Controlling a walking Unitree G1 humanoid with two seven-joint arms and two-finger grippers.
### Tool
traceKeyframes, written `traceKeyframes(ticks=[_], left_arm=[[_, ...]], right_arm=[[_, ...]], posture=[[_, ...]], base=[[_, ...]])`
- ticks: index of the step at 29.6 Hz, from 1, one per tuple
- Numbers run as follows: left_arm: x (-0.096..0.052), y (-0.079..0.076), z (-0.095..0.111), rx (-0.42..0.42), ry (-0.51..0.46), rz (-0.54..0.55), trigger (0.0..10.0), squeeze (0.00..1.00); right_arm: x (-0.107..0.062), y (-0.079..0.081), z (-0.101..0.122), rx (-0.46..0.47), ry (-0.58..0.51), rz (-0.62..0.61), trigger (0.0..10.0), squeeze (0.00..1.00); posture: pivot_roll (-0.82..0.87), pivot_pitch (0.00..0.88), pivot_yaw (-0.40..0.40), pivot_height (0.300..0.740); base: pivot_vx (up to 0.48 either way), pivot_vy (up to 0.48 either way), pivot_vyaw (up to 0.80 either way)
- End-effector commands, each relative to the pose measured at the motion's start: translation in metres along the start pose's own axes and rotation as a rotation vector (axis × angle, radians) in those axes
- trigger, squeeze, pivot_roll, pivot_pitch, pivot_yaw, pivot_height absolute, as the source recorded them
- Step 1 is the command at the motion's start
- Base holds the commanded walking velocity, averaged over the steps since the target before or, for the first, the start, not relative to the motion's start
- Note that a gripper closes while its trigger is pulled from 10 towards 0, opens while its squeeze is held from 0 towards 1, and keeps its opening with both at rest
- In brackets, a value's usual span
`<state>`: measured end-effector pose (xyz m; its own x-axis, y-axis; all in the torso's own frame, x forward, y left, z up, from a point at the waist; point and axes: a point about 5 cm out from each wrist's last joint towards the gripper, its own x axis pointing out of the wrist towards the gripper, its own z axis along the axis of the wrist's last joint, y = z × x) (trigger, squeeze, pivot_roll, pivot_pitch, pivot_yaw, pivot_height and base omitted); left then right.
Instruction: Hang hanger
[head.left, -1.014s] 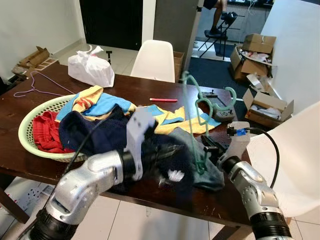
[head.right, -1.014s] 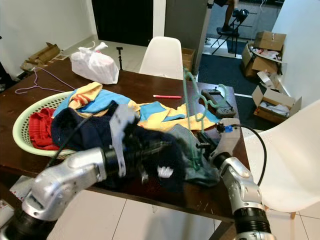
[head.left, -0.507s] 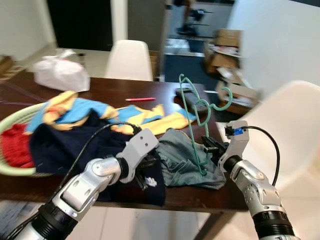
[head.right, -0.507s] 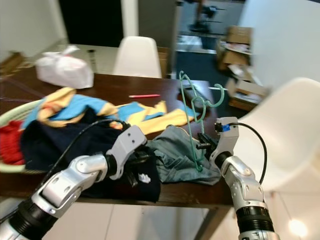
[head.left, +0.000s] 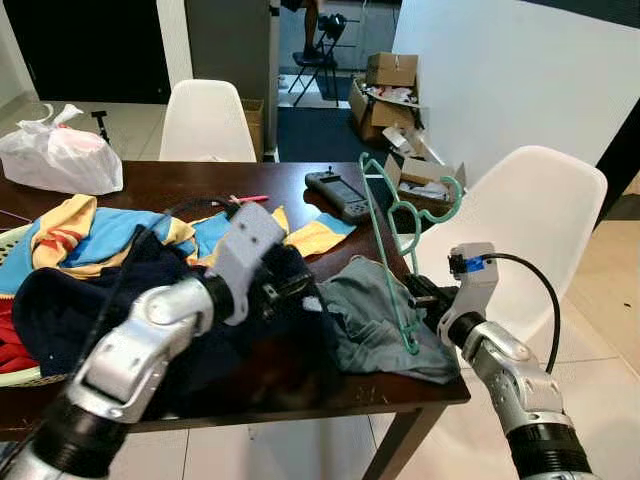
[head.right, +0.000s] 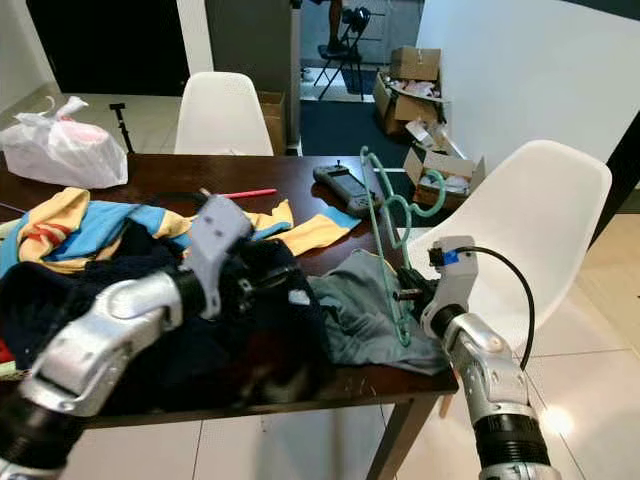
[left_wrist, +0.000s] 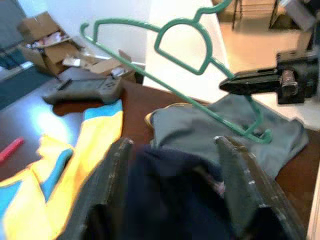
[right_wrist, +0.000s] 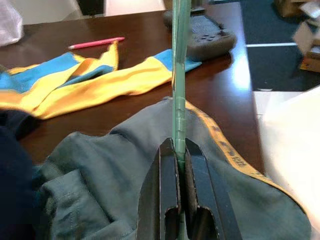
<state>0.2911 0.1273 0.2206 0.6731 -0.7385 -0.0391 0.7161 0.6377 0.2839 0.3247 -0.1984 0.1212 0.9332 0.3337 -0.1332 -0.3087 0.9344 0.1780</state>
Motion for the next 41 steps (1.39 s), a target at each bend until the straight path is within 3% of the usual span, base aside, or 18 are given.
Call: traceKeyframes(ticks=[1,5,10,13,15,17,18,21,22,23,24,25,27,28,30,33,36,41], left_arm=[[-0.011,0.002,-0.003,0.03,0.057,-0.009,10.0,1.0],[-0.032,0.017,-0.009,0.145,0.174,0.048,10.0,1.0],[-0.038,0.026,-0.003,0.186,0.168,0.1,10.0,1.0],[-0.047,0.037,0.018,0.186,0.076,0.17,10.0,1.0],[-0.047,0.037,0.018,0.186,0.076,0.17,10.0,1.0],[-0.061,0.042,0.04,0.16,-0.026,0.187,10.0,1.0],[-0.061,0.042,0.04,0.16,-0.026,0.187,10.0,1.0],[-0.092,0.049,0.061,0.102,-0.107,0.21,10.0,1.0],[-0.111,0.049,0.058,0.096,-0.054,0.215,10.0,0.24],[-0.122,0.047,0.057,0.096,-0.011,0.215,10.0,0.24],[-0.136,0.047,0.05,0.109,0.078,0.234,10.0,0.0],[-0.136,0.047,0.05,0.109,0.078,0.234,10.0,0.0],[-0.161,0.049,0.035,0.125,0.245,0.316,10.0,0.0],[-0.161,0.049,0.035,0.125,0.245,0.316,10.0,0.0],[-0.188,0.051,0.023,0.121,0.404,0.44,10.0,0.0],[-0.202,0.044,0.014,0.101,0.496,0.525,10.0,0.0],[-0.204,0.041,0.012,0.093,0.513,0.545,10.0,0.0],[-0.215,0.042,0.011,0.056,0.549,0.686,10.0,0.0]], right_arm=[[-0.002,0.007,-0.012,0.007,0.066,0.051,10.0,0.0],[-0.006,0.024,-0.021,-0.039,0.134,0.208,10.0,0.0],[-0.005,0.026,-0.016,0.032,0.11,0.217,10.0,0.0],[-0.006,0.03,-0.017,0.066,0.12,0.262,10.0,0.0],[-0.006,0.03,-0.017,0.066,0.12,0.262,10.0,0.0],[-0.006,0.033,-0.012,0.114,0.083,0.286,10.0,0.0],[-0.006,0.033,-0.012,0.114,0.083,0.286,10.0,0.0],[-0.007,0.036,0.007,0.238,-0.039,0.325,10.0,0.0],[-0.008,0.036,0.014,0.27,-0.07,0.34,10.0,0.0],[-0.009,0.036,0.017,0.287,-0.087,0.35,10.0,0.0],[-0.01,0.034,0.016,0.267,-0.069,0.346,10.0,0.0],[-0.01,0.034,0.016,0.267,-0.069,0.346,10.0,0.0],[-0.011,0.032,0.009,0.21,-0.019,0.348,10.0,0.0],[-0.011,0.032,0.009,0.21,-0.019,0.348,10.0,0.0],[-0.012,0.032,0.004,0.164,0.03,0.37,10.0,0.0],[-0.01,0.034,0.006,0.141,0.04,0.4,10.0,0.0],[-0.009,0.035,0.007,0.139,0.041,0.408,10.0,0.0],[-0.006,0.039,0.007,0.125,0.066,0.44,10.0,0.0]], posture=[[0.1,0.0,-0.072,0.74],[0.1,0.0,-0.073,0.74],[0.1,0.0,-0.079,0.74],[0.1,0.0,-0.082,0.74],[0.1,0.0,-0.082,0.74],[0.1,0.0,-0.082,0.74],[0.1,0.0,-0.082,0.74],[0.11,0.0,-0.076,0.74],[0.11,0.0,-0.075,0.74],[0.11,0.0,-0.075,0.74],[0.12,0.0,-0.08,0.74],[0.12,0.0,-0.08,0.74],[0.14,0.0,-0.092,0.74],[0.14,0.0,-0.092,0.74],[0.15,0.0,-0.101,0.74],[0.16,0.0,-0.112,0.74],[0.17,0.0,-0.122,0.74],[0.18,0.0,-0.143,0.74]], base=[[0.0,0.0,0.0],[0.0,0.0,0.0],[0.0,0.0,0.0],[0.0,0.0,0.0],[0.0,0.0,0.0],[0.0,0.0,0.0],[0.0,0.0,0.0],[0.0,0.0,0.0],[0.0,0.0,0.0],[0.0,0.0,0.0],[0.0,0.0,0.0],[0.0,0.0,0.0],[0.0,0.0,0.0],[0.0,0.0,0.0],[0.0,0.0,0.0],[0.0,0.0,0.0],[0.0,0.0,0.0],[0.0,0.0,0.0]])
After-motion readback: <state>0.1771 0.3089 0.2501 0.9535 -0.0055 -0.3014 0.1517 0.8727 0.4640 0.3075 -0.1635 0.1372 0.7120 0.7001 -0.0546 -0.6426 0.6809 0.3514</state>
